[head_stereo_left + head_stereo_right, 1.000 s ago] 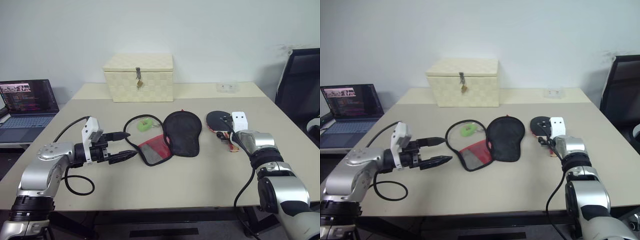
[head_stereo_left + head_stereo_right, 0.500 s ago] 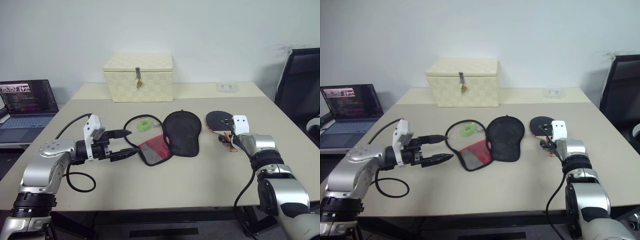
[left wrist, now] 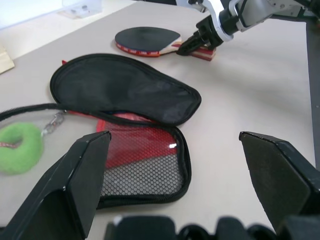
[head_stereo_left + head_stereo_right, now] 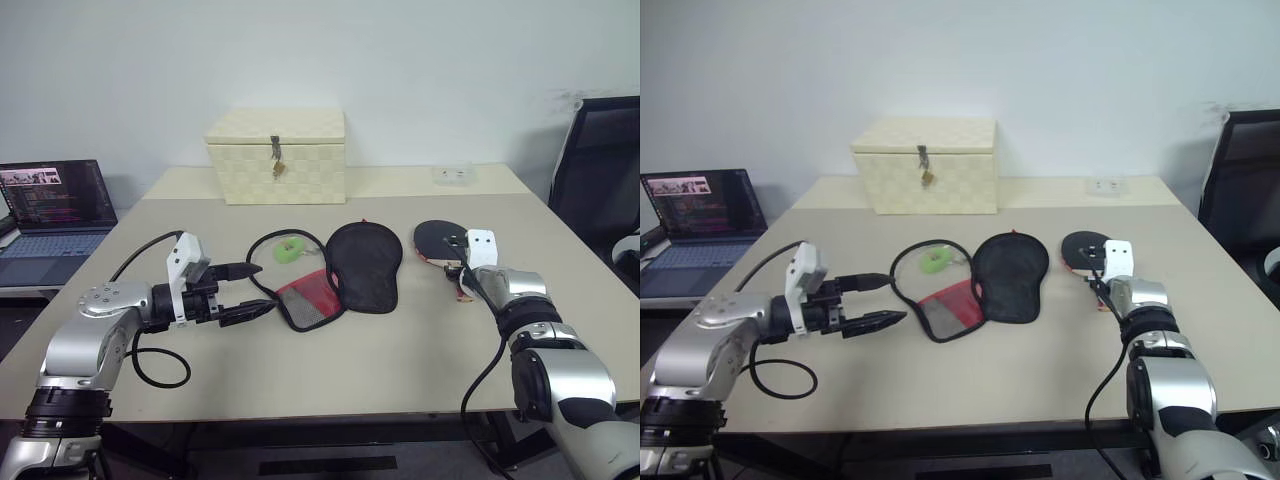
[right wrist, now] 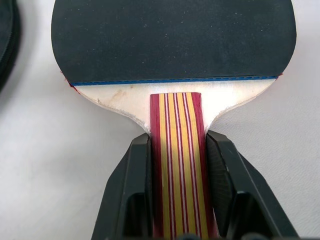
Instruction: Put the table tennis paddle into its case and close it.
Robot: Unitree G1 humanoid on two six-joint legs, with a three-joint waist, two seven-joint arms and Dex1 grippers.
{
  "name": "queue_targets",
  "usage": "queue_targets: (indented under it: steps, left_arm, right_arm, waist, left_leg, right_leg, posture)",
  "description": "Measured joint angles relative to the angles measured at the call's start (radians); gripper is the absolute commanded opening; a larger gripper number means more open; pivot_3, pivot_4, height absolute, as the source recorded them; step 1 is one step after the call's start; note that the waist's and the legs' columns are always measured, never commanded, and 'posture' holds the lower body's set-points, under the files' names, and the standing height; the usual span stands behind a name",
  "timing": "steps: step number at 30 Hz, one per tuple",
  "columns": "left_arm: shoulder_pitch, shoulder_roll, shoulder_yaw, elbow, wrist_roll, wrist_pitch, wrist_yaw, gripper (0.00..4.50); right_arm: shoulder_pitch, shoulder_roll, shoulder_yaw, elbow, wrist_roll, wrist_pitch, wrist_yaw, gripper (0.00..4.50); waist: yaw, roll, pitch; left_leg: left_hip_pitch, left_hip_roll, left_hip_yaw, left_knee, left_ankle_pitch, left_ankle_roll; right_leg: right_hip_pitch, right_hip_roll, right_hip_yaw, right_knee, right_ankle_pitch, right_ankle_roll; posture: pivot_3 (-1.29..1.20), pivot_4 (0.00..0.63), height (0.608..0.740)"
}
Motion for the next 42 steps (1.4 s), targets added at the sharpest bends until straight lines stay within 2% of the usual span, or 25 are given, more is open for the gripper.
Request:
queue_targets:
  steps: [2,9,12,16,19,24,42]
  left_arm:
    - [0.017,0.006,0.010,-0.010,-0.002,0.002,0.000,4.50]
    - [0.062,0.018,0.052,-0.023,-0.007,0.013,0.001,4.50]
    - [0.065,0.019,0.059,-0.035,-0.012,0.019,0.001,4.50]
    - [0.068,0.020,0.061,-0.043,-0.019,0.021,0.001,4.50]
    - [0.068,0.020,0.061,-0.044,-0.020,0.021,0.002,4.50]
    - [0.068,0.020,0.061,-0.044,-0.019,0.022,0.002,4.50]
    - [0.068,0.020,0.060,-0.044,-0.019,0.021,0.020,4.50]
  right_arm:
    - [0.009,0.007,-0.013,-0.072,0.012,0.059,-0.015,1.09]
    - [0.070,0.045,-0.052,-0.536,0.087,0.288,-0.064,1.09]
    - [0.122,0.139,-0.075,-0.732,0.126,0.411,-0.108,1.09]
    - [0.169,0.282,-0.079,-0.839,0.159,0.501,-0.167,1.09]
    - [0.179,0.390,-0.070,-0.849,0.160,0.499,-0.212,1.09]
    - [0.179,0.439,-0.036,-0.827,0.155,0.446,-0.231,1.09]
    - [0.166,0.427,0.042,-0.533,0.075,0.202,-0.204,1.09]
  waist:
    - [-0.001,0.001,0.000]
    - [0.000,0.001,0.001]
    - [0.000,0.001,0.001]
    - [0.000,0.001,0.001]
    - [-0.001,0.001,0.001]
    - [0.008,0.001,0.001]
    - [0.001,0.001,0.001]
  left_leg:
    - [-0.001,0.000,0.000,-0.001,0.000,0.000]
    - [-0.004,0.002,-0.002,-0.001,0.000,0.000]
    - [-0.003,0.002,-0.002,-0.001,0.000,0.000]
    - [-0.003,0.002,-0.002,-0.001,0.000,0.000]
    - [-0.003,0.002,-0.002,-0.001,0.000,0.000]
    - [-0.004,0.000,-0.003,0.000,0.000,0.000]
    - [-0.004,0.001,-0.002,-0.001,0.000,0.000]
  right_leg:
    - [-0.002,0.000,0.001,0.000,0.000,0.000]
    - [-0.004,-0.001,-0.001,0.001,-0.001,-0.002]
    - [-0.004,-0.001,-0.001,0.002,-0.001,-0.002]
    - [-0.004,-0.001,-0.001,0.002,-0.001,-0.002]
    - [-0.004,-0.001,-0.002,0.002,-0.001,-0.002]
    - [-0.004,-0.001,-0.003,0.001,-0.001,-0.002]
    - [-0.004,-0.001,-0.003,0.001,-0.002,-0.003]
  posture:
    - [0.00,0.150,0.740]
    - [0.00,0.150,0.740]
    - [0.00,0.150,0.740]
    - [0.00,0.150,0.740]
    - [0.00,0.150,0.740]
    - [0.00,0.150,0.740]
    - [0.00,0.150,0.740]
